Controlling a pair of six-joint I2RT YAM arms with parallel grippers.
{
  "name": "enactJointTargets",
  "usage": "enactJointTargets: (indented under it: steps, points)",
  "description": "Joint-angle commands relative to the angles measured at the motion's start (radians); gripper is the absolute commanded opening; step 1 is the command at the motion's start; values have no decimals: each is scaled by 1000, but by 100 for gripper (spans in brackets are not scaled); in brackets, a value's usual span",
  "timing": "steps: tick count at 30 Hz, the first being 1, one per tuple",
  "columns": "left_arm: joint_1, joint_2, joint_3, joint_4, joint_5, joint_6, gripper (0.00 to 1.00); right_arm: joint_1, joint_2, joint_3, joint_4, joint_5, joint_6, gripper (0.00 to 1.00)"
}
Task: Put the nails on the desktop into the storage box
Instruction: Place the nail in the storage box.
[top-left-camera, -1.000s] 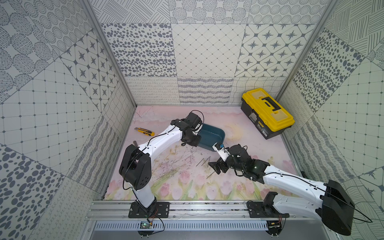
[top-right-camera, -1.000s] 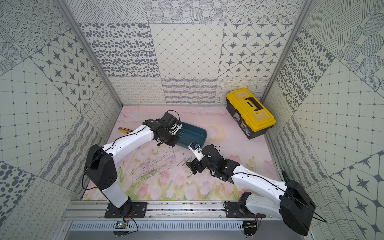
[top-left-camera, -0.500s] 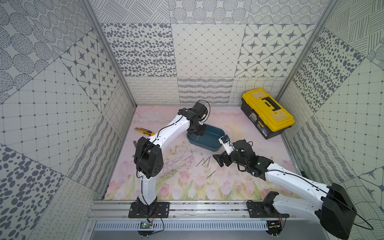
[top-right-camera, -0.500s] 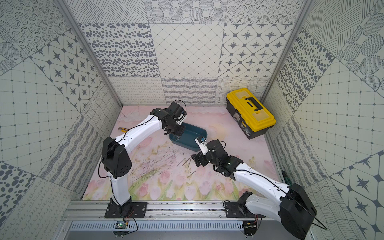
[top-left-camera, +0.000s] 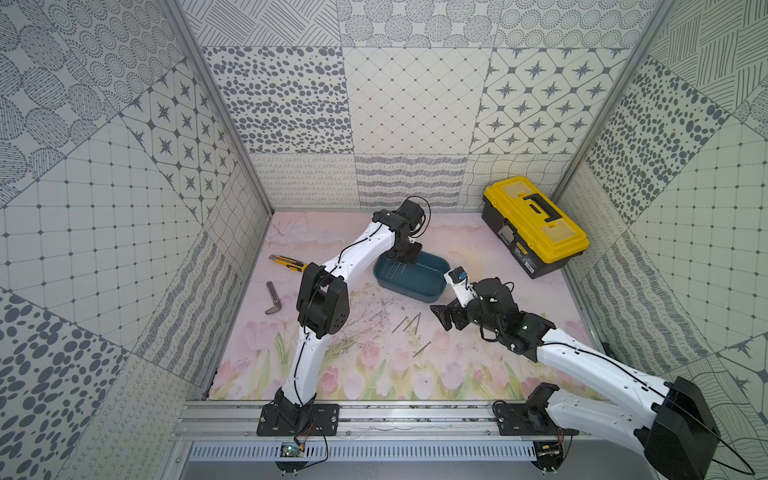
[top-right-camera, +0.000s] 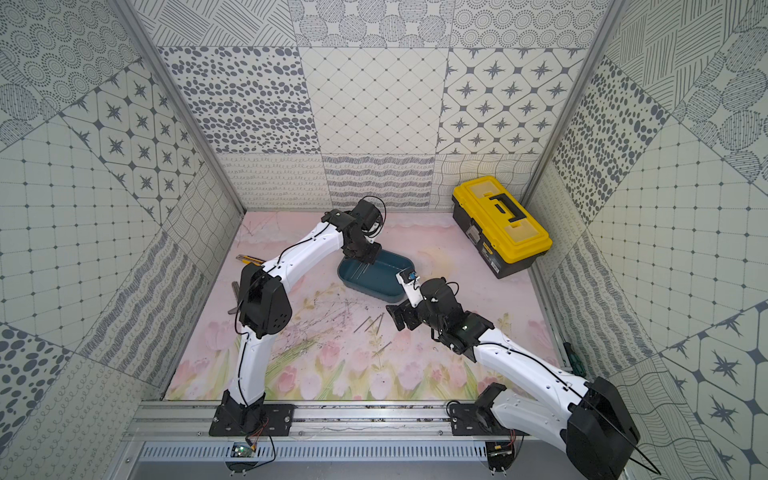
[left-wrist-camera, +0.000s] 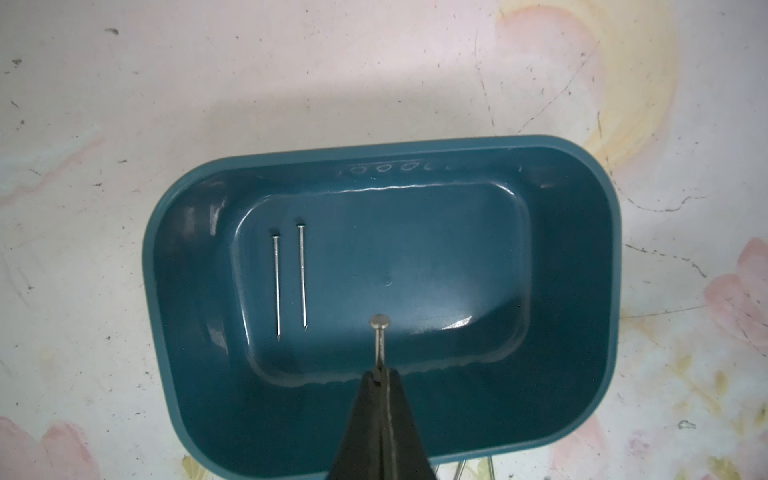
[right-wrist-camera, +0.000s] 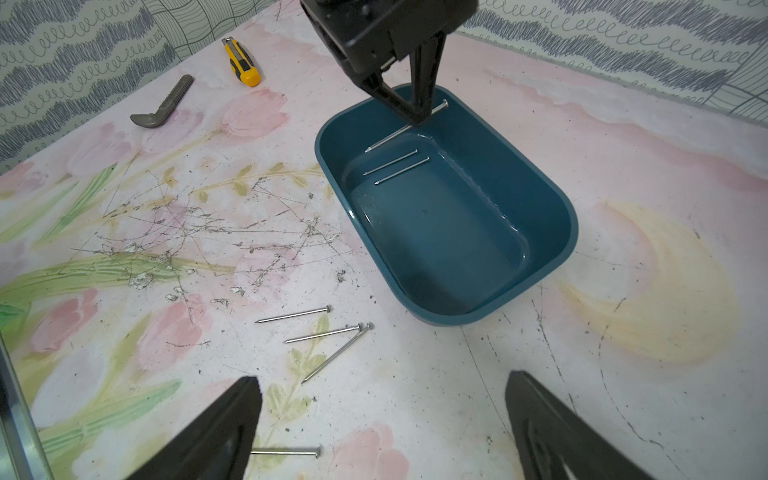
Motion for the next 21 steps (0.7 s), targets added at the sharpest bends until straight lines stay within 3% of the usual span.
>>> enactJointTargets:
  steps: [1, 21]
  points:
    - [-3, 35, 23, -38, -21, -10, 0, -7, -16, 8, 16, -14, 5, 97]
    - [21, 103, -28, 60, -35, -41, 0, -11, 11, 15, 13, -24, -2, 97]
